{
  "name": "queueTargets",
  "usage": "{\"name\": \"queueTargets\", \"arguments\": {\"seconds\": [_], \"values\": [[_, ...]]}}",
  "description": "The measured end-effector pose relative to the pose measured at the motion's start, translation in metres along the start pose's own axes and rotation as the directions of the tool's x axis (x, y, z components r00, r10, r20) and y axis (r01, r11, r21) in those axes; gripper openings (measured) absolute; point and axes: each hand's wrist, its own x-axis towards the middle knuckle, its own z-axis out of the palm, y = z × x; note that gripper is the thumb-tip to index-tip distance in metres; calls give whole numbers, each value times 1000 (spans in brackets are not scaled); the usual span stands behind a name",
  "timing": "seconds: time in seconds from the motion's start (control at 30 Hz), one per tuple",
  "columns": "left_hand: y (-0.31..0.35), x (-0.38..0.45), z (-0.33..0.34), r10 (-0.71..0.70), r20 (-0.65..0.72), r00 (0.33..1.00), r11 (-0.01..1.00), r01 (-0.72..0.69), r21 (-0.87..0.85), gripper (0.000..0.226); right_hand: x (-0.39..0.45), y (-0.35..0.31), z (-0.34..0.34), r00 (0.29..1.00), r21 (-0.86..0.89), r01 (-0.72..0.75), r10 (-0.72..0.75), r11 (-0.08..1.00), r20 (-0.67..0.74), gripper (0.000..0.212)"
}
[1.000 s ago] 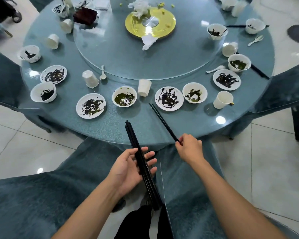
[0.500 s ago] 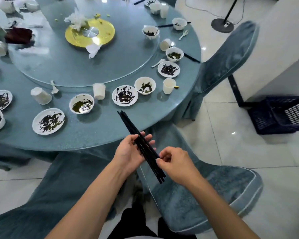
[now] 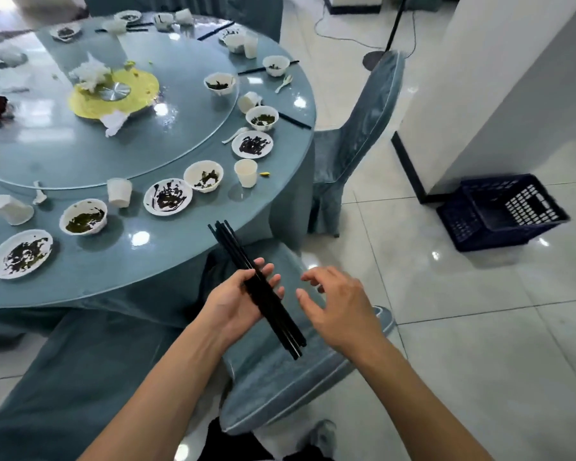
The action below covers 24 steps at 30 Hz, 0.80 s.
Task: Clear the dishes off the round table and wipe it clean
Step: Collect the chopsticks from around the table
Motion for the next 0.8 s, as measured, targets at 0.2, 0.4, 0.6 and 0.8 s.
{"name": "queueTargets", "arguments": {"seconds": [0.2, 0.4, 0.6, 0.8], "values": [[-67, 5, 62, -37, 60, 998, 999, 38, -8, 22, -21, 90, -57, 996, -209, -4, -14, 978, -87, 35], [-104, 20, 127, -106, 132, 986, 994, 102, 35, 22, -24, 161, -100, 987, -228, -91, 57, 969, -152, 42], [-121, 57, 184, -107, 128, 986, 994, 102, 48, 24, 16, 215, -130, 985, -234, -91, 54, 968, -163, 38], [-113, 102, 228, -54, 100, 994, 998, 57, -34, 26, 88, 246, -156, 996, -256, -4, -17, 967, -83, 39]]}}
